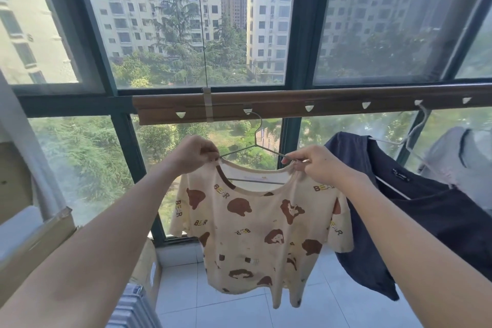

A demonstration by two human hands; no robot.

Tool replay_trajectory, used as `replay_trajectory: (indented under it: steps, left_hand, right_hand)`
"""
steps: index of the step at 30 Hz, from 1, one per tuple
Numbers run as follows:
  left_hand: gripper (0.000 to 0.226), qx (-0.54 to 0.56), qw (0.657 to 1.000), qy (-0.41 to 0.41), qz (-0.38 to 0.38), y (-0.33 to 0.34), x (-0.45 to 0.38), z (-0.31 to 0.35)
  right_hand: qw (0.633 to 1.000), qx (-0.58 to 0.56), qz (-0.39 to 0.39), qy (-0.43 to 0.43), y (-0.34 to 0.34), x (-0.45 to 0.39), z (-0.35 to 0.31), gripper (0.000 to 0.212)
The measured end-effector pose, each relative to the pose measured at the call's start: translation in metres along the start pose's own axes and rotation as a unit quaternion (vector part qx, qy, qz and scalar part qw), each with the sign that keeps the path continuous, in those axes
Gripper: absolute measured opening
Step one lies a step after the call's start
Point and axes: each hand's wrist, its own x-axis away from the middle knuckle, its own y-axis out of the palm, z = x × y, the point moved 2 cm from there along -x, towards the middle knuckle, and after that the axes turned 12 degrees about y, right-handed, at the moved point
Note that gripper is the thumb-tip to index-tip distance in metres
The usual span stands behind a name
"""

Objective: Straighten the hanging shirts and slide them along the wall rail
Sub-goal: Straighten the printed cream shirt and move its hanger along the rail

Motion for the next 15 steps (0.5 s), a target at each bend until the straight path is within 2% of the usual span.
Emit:
replay_trajectory:
  steps: [5,10,15]
  left_hand:
    - [0.014,-0.114,0.988,0.077,-0.073,-0.002,-0.003,0.005]
    - [0.022,-0.184,0.973,0.084,-0.11,0.005,-0.003,0.016]
    - [0.021,-0.189,0.979,0.055,-0.051,-0.012,-0.022,0.017]
  right_hand:
    - [1.0,0.003,0.001,-0.002,0.0,0.0,-0.001,0.033]
    - [1.0,0.011,0.01,-0.004,-0.003,0.0,-0.002,0.033]
    - [1.0,0.008,0.005,0.001,-0.005,0.001,0.002,0.033]
